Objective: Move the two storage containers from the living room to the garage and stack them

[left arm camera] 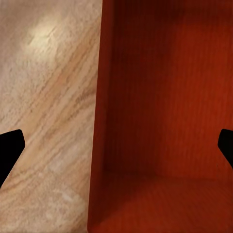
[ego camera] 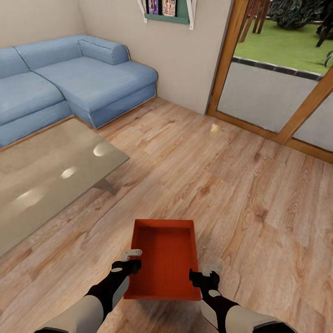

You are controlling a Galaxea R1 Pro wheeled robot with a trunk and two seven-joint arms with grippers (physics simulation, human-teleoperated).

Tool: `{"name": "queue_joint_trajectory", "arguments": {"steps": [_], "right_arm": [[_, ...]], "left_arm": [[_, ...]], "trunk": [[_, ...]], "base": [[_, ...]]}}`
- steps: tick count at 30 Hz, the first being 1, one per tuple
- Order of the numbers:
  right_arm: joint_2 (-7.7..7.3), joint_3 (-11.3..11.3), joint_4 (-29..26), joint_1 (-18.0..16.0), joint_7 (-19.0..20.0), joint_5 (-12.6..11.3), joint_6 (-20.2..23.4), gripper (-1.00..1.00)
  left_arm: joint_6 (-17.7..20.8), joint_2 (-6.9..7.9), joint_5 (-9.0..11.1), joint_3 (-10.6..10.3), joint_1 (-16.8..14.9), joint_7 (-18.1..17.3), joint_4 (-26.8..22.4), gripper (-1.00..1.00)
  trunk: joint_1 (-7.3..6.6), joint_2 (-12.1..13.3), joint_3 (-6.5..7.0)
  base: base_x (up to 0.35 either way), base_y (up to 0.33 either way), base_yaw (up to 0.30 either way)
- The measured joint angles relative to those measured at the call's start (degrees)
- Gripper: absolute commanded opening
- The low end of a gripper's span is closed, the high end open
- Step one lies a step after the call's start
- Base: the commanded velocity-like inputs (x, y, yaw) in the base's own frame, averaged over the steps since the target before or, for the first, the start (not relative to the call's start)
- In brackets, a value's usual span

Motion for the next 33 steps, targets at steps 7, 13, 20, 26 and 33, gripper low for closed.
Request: {"name": "queue_joint_trajectory", "arguments": {"steps": [7,13,20,26,33], "right_arm": [[0.00,0.0,0.0,0.0,0.0,0.0,0.0,1.00],[0.00,0.0,0.0,0.0,0.0,0.0,0.0,1.00],[0.00,0.0,0.0,0.0,0.0,0.0,0.0,1.00],[0.00,0.0,0.0,0.0,0.0,0.0,0.0,1.00],[0.00,0.0,0.0,0.0,0.0,-0.1,-0.1,1.00]], "left_arm": [[0.0,0.02,0.0,0.1,0.0,0.0,0.0,1.00],[0.0,0.07,0.0,0.1,0.0,0.0,0.0,1.00],[0.0,0.09,0.0,0.1,0.0,0.0,0.0,1.00],[0.0,0.09,0.0,0.1,0.0,0.0,0.1,1.00],[0.0,0.09,0.0,0.1,0.0,0.0,0.2,1.00]], "trunk": [[0.00,0.0,-0.43],[0.00,0.0,-0.95],[0.00,0.0,-1.57],[0.00,0.0,-2.11],[0.00,0.0,-2.37]], "base": [[0.000,0.000,0.000],[0.000,0.000,0.000],[0.000,0.000,0.000],[0.000,0.000,0.000],[0.000,0.000,0.000]]}}
